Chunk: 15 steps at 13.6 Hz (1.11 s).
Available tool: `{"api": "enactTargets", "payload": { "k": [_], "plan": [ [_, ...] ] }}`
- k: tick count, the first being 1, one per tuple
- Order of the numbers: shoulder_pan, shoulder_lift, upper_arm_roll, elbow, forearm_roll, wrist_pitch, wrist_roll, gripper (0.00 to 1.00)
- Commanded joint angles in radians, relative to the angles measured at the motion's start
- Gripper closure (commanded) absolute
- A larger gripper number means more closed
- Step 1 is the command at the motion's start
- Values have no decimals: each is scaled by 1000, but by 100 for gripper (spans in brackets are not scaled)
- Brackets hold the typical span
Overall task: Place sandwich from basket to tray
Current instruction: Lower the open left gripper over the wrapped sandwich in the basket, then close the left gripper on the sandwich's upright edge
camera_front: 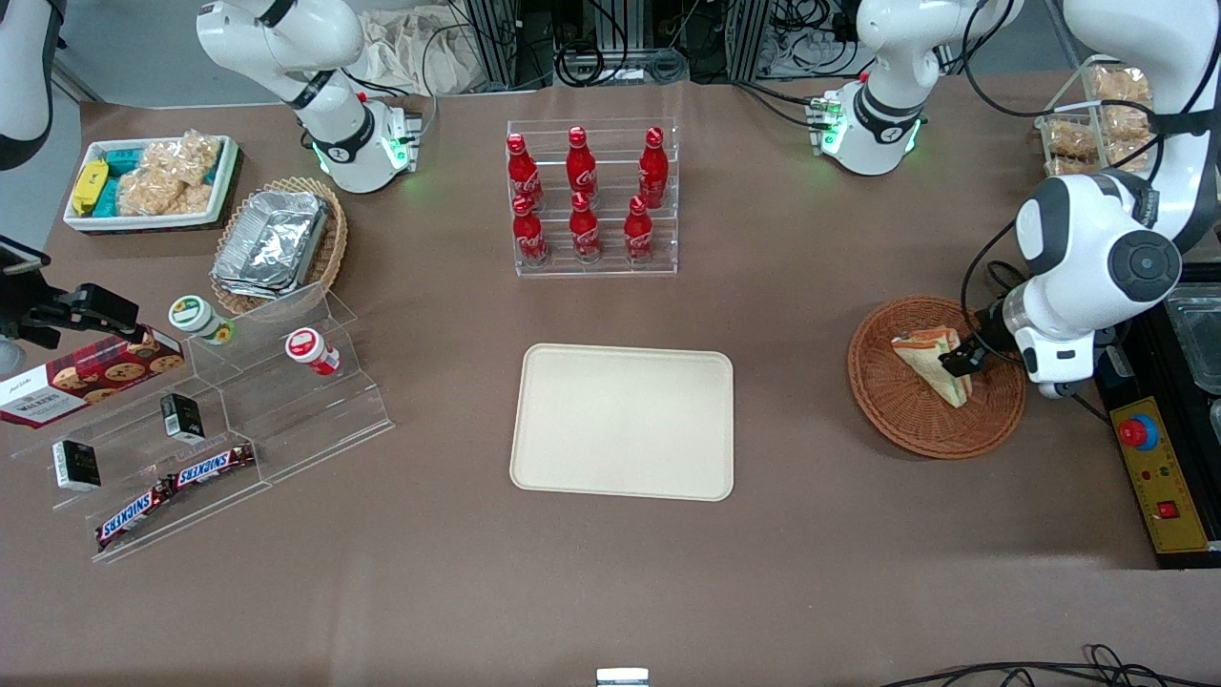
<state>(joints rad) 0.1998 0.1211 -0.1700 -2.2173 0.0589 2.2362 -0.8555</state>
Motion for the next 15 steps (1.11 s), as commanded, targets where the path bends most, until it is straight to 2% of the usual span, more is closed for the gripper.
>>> {"api": "enactTargets", "payload": {
  "k": [1,8,9,11,13,14,15],
  "plan": [
    [6,12,-3,-53,-7,89,-14,1],
    [7,66,3,-147,-4,266,-10,2],
    [6,68,3,-144,-2,266,-10,5],
    [6,69,3,-134,5,263,4,25],
    [6,65,3,-124,6,260,29,56],
    [6,63,1,-119,6,257,59,80],
    [3,66,1,-116,2,257,64,100]
  ]
}}
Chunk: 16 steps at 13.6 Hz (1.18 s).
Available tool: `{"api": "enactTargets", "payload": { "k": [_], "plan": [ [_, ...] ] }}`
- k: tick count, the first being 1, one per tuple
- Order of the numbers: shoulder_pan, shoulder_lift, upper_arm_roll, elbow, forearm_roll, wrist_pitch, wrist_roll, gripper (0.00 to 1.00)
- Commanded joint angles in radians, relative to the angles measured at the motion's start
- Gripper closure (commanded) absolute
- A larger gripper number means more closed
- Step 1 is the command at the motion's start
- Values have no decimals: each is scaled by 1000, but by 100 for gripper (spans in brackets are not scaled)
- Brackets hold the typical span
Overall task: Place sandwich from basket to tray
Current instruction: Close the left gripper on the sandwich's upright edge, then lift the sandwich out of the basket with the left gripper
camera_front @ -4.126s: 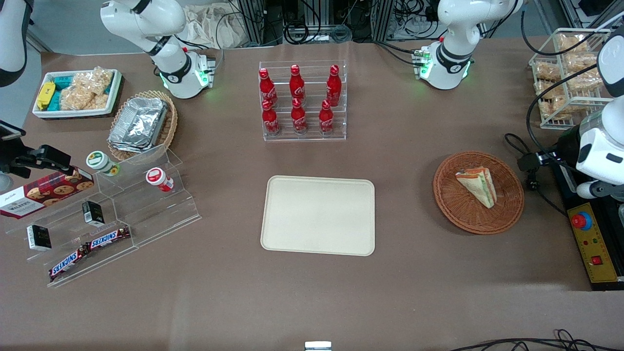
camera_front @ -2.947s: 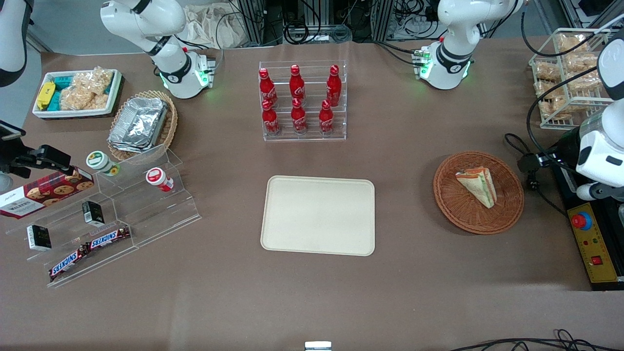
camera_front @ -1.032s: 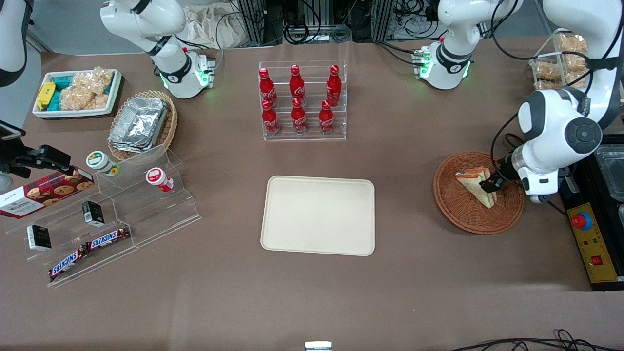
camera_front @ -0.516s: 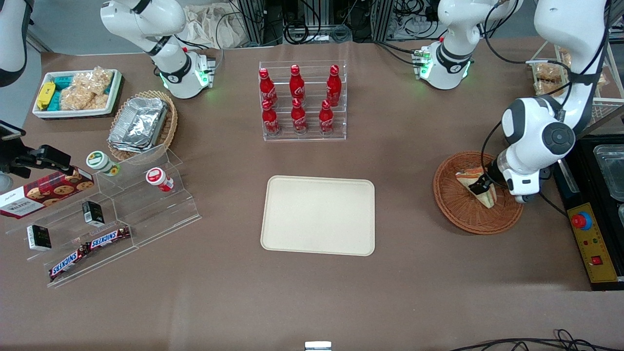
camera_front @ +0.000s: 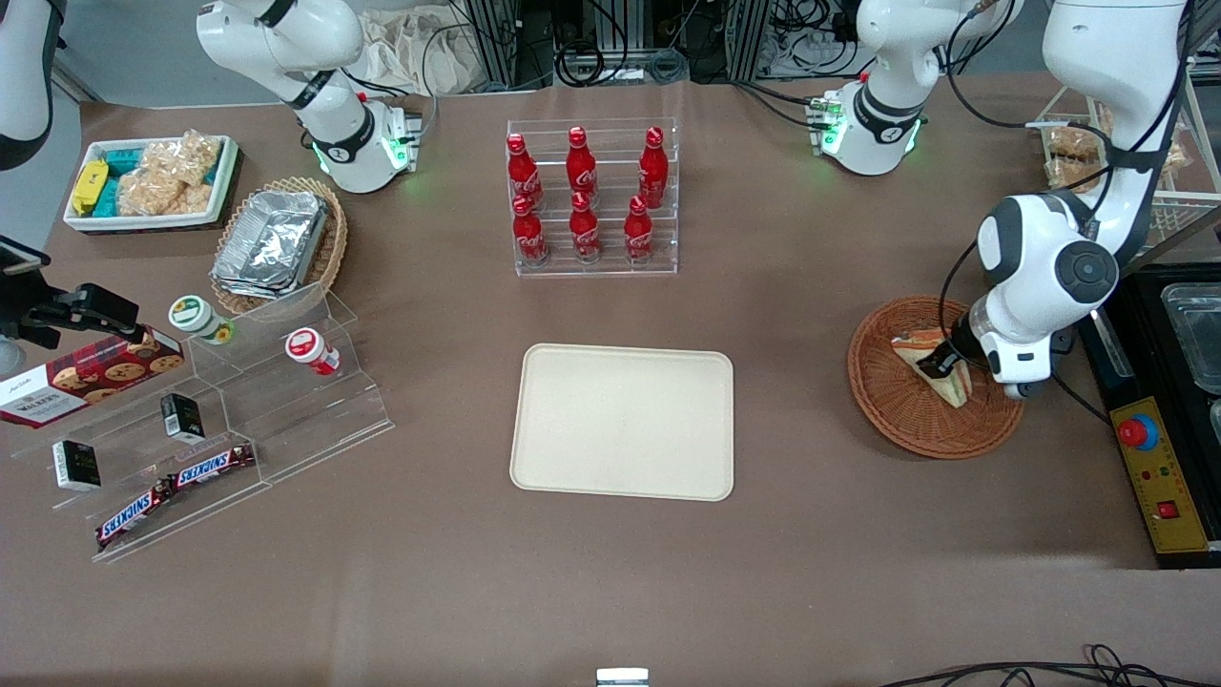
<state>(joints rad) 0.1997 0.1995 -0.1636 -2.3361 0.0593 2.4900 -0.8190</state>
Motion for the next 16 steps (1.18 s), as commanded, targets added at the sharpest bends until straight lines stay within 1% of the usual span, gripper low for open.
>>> {"api": "enactTargets", "payload": {
  "k": [1,3,4,6,7,9,10,12,13,16],
  "plan": [
    [4,-11,-5,14,5,1,47,100],
    [4,-25,-5,52,5,-46,84,100],
    [3,-31,-7,107,5,-139,96,100],
    [0,-17,-10,290,-3,-424,160,100],
    [-5,-5,-13,392,-7,-532,222,100],
    [-8,34,-20,577,-7,-684,344,100],
    [-14,46,-42,657,-4,-747,395,100],
    [-34,69,-83,783,4,-830,466,100],
    [-61,83,-88,823,2,-844,469,100],
    [-201,129,-97,870,-6,-844,462,100]
  ]
}}
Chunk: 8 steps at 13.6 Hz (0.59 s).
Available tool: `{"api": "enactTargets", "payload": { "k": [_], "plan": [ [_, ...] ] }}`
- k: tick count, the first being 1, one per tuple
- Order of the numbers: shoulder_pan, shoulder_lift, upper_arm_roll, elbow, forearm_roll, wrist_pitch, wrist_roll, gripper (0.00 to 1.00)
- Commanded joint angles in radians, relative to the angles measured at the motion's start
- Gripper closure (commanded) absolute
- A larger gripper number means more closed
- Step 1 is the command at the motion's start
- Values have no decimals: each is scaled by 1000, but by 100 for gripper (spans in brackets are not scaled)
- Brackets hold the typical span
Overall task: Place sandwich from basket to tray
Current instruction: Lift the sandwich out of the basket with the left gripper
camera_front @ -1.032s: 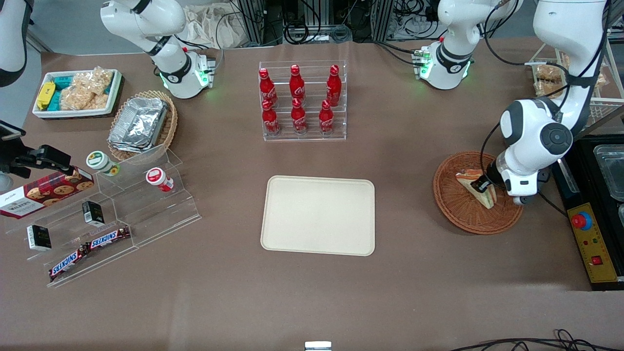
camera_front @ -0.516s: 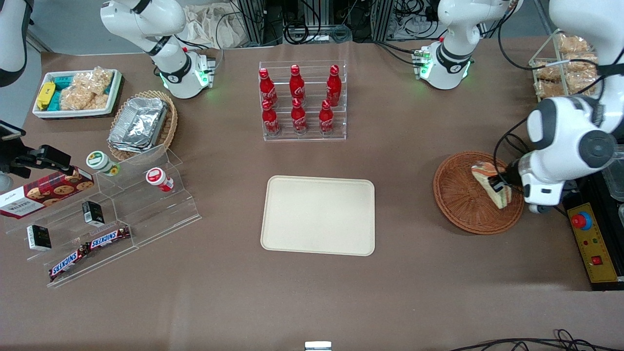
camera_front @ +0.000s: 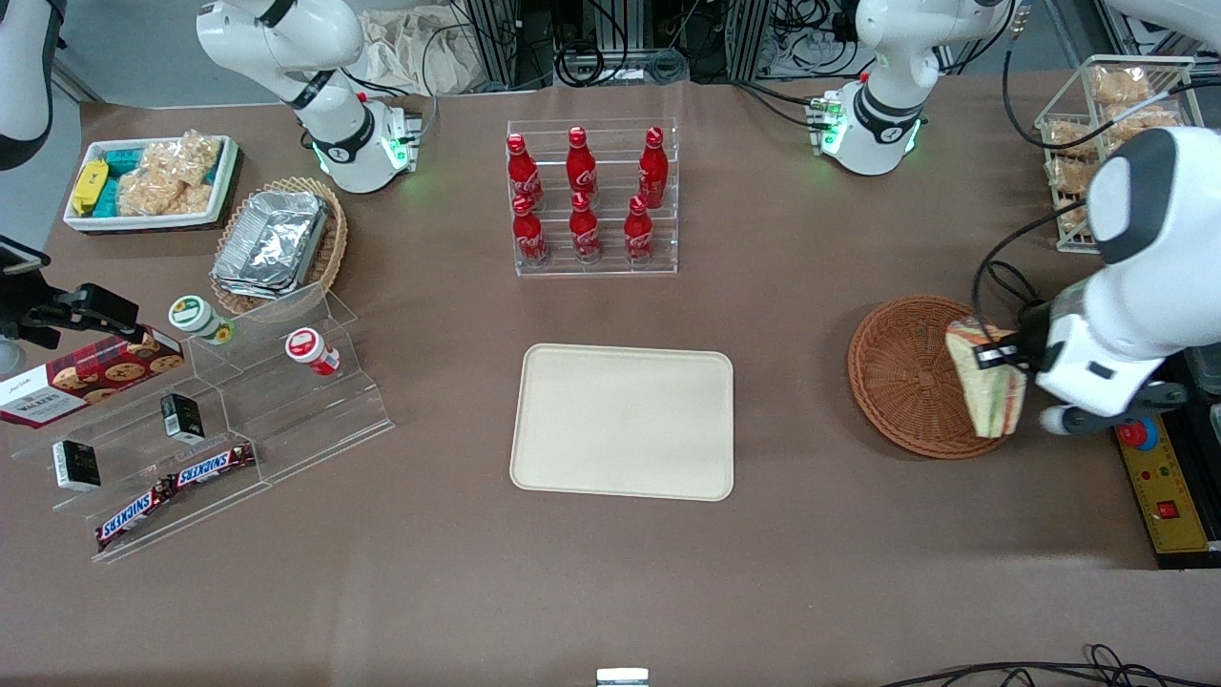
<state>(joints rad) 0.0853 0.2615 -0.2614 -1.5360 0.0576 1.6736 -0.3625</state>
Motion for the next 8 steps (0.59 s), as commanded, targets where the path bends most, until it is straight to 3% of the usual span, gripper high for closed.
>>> {"api": "enactTargets", "payload": {
  "k": [1,5,8],
  "plan": [
    [-145,100,2,89,-4,-19,10,100],
    [-330,361,2,319,-7,8,-57,100],
    [-401,484,4,344,5,144,-107,100]
  ]
}}
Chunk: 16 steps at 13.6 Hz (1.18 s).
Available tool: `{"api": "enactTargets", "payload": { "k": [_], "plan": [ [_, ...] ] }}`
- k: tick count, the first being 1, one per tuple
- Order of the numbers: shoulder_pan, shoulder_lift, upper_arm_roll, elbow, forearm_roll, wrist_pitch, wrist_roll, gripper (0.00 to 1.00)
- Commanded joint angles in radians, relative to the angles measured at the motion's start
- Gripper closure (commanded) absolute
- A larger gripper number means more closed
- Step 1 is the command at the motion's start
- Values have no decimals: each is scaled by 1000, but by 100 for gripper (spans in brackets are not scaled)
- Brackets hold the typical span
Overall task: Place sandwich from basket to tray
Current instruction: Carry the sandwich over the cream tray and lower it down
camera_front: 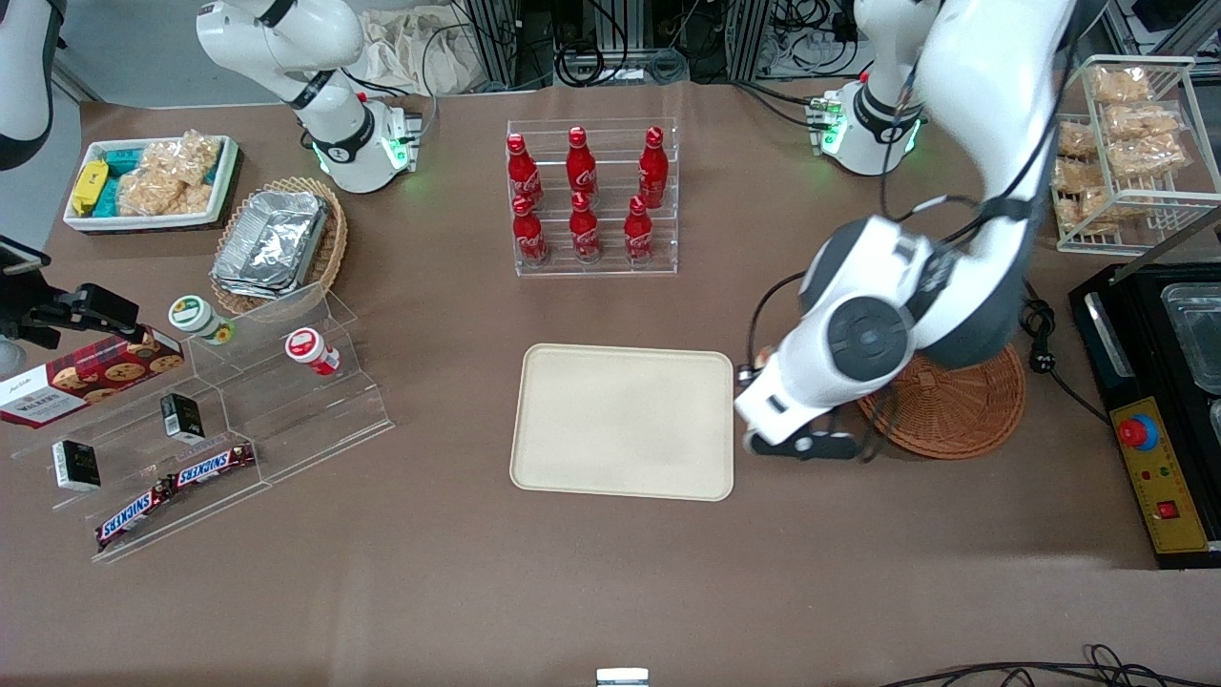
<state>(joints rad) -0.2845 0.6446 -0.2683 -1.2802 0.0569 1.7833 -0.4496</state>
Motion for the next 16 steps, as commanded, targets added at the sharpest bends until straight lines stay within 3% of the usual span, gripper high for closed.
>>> {"api": "enactTargets", "payload": {
  "k": [1,6,9,10,11,12,16],
  "plan": [
    [-42,127,11,79,6,57,-23,100],
    [-99,234,17,58,12,253,-161,100],
    [-102,237,17,36,60,281,-201,100],
    [-102,236,17,35,60,281,-213,95],
    [-102,230,17,30,61,277,-218,59],
    [-100,224,17,19,66,275,-216,2],
    [-96,155,17,6,66,208,-221,0]
  ]
}}
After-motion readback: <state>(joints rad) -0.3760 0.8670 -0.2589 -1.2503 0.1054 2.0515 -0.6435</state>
